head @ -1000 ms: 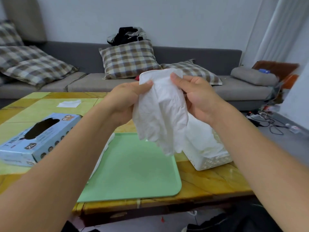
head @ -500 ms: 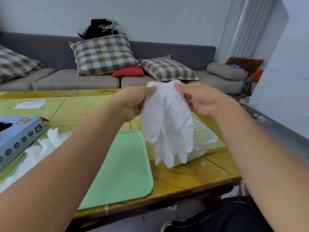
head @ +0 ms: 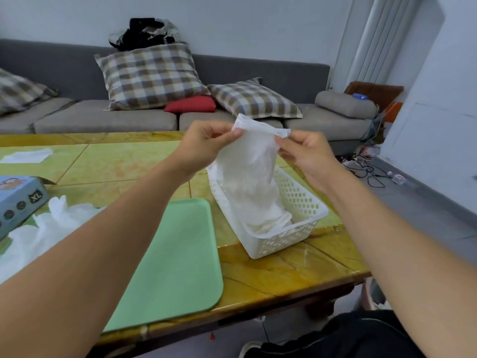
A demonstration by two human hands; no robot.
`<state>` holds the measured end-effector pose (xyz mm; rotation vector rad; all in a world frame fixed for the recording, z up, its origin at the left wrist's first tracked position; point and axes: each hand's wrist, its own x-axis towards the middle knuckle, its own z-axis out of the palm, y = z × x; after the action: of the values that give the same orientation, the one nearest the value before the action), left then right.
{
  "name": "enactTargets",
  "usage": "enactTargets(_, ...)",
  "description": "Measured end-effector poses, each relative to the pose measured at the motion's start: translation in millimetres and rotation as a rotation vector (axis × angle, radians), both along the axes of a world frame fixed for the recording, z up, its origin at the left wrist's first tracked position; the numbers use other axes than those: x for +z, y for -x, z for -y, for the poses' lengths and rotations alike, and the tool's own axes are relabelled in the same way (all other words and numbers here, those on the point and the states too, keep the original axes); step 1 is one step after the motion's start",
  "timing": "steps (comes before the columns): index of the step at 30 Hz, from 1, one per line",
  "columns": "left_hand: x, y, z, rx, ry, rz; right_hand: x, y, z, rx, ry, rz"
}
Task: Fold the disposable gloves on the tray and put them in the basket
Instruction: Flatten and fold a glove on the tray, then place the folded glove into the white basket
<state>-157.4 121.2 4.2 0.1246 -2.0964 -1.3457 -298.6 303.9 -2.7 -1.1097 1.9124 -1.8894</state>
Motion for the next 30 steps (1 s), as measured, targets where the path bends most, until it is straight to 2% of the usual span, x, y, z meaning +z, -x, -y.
enactTargets(3, 28.3, -8.4, -13.9, -0.005, -0.157, -0.037, 31.2, -14.5, -11.5, 0.0, 0.09, 0.115)
enactTargets(7, 76.1, -25.2, -39.2, -0.009, -0.213, -0.074, 79.1, -30.6, -23.7, 0.045, 0.193, 0.147)
enactTargets(10, 80.6, -25.8, -41.8, 0.046, -0.266, -0.04, 90.3, -27.5, -23.9, 0.05, 0.14, 0.188)
enactTargets(14, 63.5, -9.1, -34.5, 0.15, -0.344, 0.086, 70.6, -11.2, -8.3, 0.026, -0.038, 0.246)
enactTargets(17, 50.9, 5.2, -21.7, 0.21, -0.242, 0.123, 54.4, -3.0, 9.2, -0.021, -0.029, 0.241)
enactTargets(21, 69.0, 9.5, -9.9, 0.114, -0.092, -0.188, 72.3, 4.6, 21.5, -0.086, 0.348, 0.043)
enactTargets(23, 72.2, 12.9, -4.1, 0.093, 0.05, -0.294, 75.5, 13.6, 23.3, -0.085, 0.447, -0.033)
enactTargets(26, 45.0, 23.2, 3.3, 0.131, 0.153, -0.166, 45.8, 30.0, 25.3, -0.111, 0.285, -0.008)
enactTargets(30, -15.2, 31.9, 14.6, 0.115, 0.132, 0.056, -10.8, 35.0, 16.9, -0.024, 0.102, 0.235)
